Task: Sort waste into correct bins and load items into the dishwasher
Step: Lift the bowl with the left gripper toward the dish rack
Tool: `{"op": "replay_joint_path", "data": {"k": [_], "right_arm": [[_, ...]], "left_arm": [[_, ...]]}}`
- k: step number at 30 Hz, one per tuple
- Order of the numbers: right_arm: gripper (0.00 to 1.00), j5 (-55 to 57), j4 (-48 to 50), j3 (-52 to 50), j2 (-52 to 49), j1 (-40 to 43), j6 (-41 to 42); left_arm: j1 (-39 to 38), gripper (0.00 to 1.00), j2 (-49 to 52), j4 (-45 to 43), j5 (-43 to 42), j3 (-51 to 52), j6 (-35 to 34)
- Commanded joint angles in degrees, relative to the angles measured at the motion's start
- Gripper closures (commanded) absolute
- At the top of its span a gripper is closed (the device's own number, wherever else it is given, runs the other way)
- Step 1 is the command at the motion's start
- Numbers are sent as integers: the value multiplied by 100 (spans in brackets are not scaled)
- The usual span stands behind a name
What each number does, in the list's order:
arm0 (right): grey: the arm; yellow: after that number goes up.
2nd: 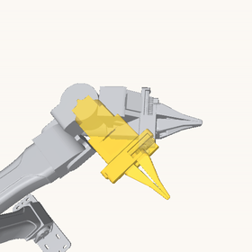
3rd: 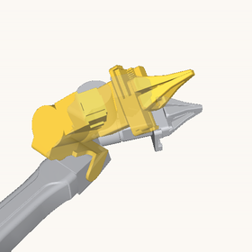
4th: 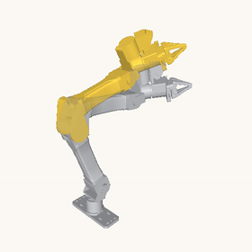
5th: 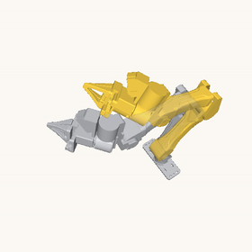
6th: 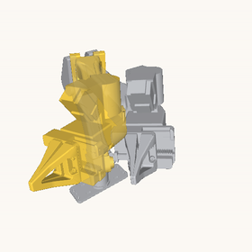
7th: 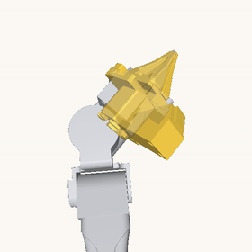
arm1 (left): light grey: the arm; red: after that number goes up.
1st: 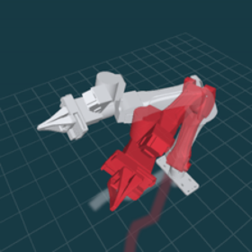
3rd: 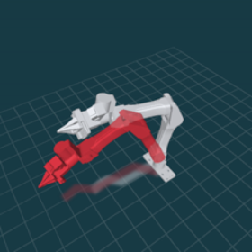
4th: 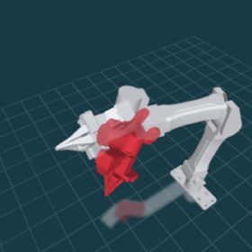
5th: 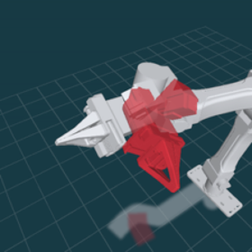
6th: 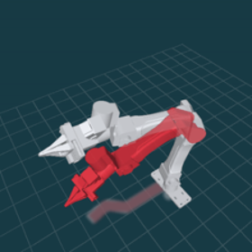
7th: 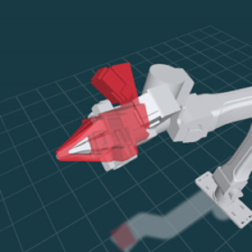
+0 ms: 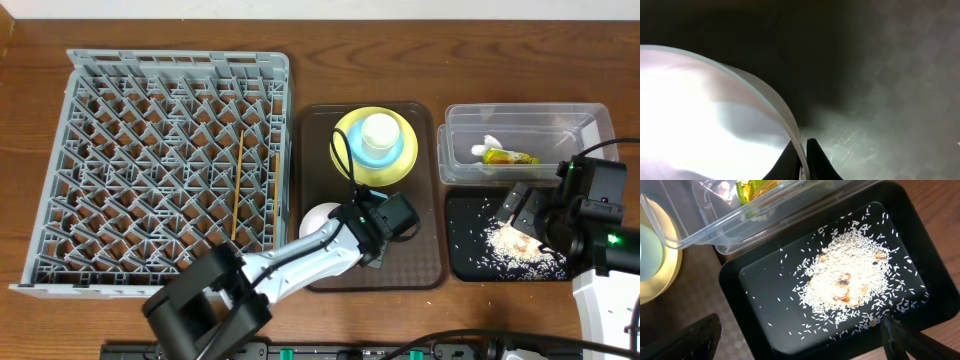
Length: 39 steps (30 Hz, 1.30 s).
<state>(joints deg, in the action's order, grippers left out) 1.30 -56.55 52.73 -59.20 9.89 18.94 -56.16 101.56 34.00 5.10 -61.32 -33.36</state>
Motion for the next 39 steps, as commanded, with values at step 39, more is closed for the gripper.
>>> {"op": "replay_joint_path", "data": {"k": [39], "right_arm": [[1,17,-7,50,26,44,31]], "left_arm": [[2258,69,-1475,-20,-4577,-13,1088]]}}
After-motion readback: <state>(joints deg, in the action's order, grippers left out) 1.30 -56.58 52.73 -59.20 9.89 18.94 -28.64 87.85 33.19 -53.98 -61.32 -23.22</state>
